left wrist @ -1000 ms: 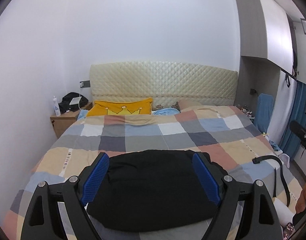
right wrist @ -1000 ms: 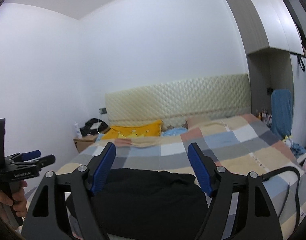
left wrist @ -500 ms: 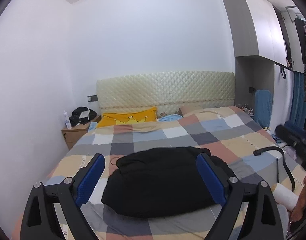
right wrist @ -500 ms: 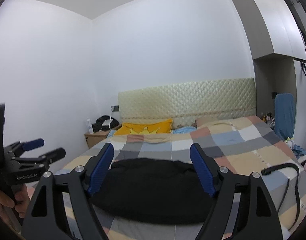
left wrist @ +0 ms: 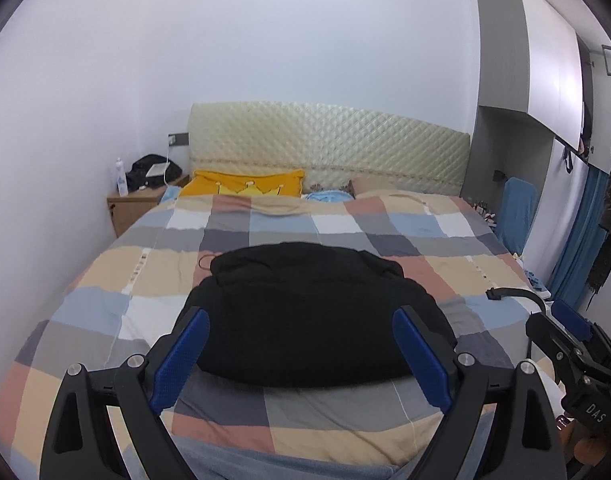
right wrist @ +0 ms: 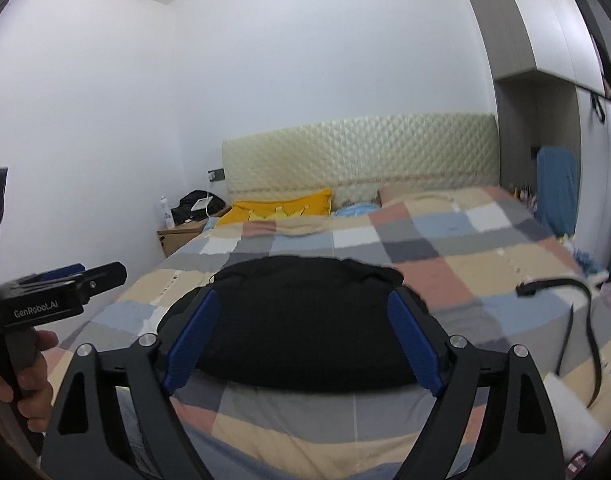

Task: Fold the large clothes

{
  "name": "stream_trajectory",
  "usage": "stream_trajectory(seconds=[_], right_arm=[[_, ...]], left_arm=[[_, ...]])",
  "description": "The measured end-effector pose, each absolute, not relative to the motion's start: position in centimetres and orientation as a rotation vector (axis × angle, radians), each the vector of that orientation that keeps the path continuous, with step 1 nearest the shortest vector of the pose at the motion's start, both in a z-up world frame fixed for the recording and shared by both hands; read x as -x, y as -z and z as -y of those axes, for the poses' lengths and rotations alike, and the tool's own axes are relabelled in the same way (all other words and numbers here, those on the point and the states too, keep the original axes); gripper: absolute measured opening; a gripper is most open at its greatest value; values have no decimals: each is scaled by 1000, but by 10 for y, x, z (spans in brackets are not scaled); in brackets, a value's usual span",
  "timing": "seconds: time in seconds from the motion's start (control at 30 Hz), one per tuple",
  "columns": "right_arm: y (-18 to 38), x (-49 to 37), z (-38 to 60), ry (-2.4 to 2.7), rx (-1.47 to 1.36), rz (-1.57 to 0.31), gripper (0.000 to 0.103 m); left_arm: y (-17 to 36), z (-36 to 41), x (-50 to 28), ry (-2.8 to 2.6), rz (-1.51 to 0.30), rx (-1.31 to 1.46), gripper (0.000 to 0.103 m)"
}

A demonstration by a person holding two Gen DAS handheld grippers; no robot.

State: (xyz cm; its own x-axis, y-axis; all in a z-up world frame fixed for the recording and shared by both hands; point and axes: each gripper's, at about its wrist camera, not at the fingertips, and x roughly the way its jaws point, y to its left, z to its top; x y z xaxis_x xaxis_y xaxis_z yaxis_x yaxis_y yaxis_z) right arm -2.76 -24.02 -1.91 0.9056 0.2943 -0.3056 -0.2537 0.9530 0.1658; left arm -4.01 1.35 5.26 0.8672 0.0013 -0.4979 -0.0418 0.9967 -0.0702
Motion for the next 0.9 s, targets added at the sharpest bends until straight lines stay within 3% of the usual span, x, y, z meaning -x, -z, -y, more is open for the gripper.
stream_trajectory(seconds=[0.1,0.33,0.9], right_arm=[[28,26,238,-262,-99,-357,98],[46,25,233,-252,-77,-406,102],[52,23,236,-236,-93,-430,102]], left_arm=[[-40,-13,35,-15,-558,84,93],[-21,-10,30,-23,-609,71,93],[-14,1,28,-64,-613,29,93]])
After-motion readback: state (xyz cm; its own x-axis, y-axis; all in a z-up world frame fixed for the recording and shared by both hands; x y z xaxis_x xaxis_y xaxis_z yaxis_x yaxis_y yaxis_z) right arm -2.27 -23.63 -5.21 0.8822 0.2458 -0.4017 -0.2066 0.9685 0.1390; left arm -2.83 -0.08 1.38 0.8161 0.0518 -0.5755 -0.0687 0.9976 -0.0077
